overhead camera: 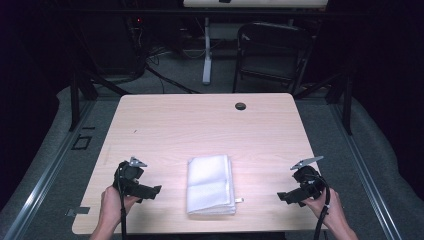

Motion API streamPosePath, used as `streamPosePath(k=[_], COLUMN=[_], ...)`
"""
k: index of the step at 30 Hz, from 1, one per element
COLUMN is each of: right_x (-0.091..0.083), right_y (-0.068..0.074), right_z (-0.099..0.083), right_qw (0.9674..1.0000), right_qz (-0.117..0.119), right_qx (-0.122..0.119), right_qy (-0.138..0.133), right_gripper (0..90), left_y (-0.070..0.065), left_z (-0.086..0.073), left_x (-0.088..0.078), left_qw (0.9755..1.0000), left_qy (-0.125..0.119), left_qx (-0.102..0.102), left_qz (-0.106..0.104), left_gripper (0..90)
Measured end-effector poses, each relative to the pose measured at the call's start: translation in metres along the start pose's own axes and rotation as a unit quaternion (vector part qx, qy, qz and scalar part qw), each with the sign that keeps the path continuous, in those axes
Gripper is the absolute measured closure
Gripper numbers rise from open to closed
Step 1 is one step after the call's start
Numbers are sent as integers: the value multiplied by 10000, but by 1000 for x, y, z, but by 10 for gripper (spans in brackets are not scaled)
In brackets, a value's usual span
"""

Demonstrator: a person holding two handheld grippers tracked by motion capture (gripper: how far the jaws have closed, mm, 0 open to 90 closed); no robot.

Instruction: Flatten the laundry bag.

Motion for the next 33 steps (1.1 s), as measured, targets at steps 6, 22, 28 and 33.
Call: streamPosePath(k=[6, 22, 28, 33], right_x=[1, 3, 4, 4], right_y=[3, 7, 10, 12], right_z=[1, 4, 5, 6], right_qw=[10000, 10000, 9999, 9999], right_qz=[-4, 36, 53, 73], right_qx=[-39, -48, -81, -117], right_qy=[-34, -28, -34, -8], right_gripper=[0, 13, 13, 14], left_y=[-4, -23, -35, -50], left_z=[2, 12, 16, 21], left_x=[-1, -6, -6, -5], left_qw=[9999, 9992, 9985, 9970], left_qy=[-94, -168, -191, -241], left_qx=[37, 275, 423, 585], left_qz=[-106, -233, -296, -435], left_gripper=[1, 2, 2, 3])
Point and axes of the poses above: each handheld gripper's, and its own axes: x roughly forward along the jaws, z roughly out of its top, y roughly to its left, the point moved 3 cm from there along x, roughly forward along the jaws, and after that the axes turned 10 degrees about z, right-handed, at the moved point
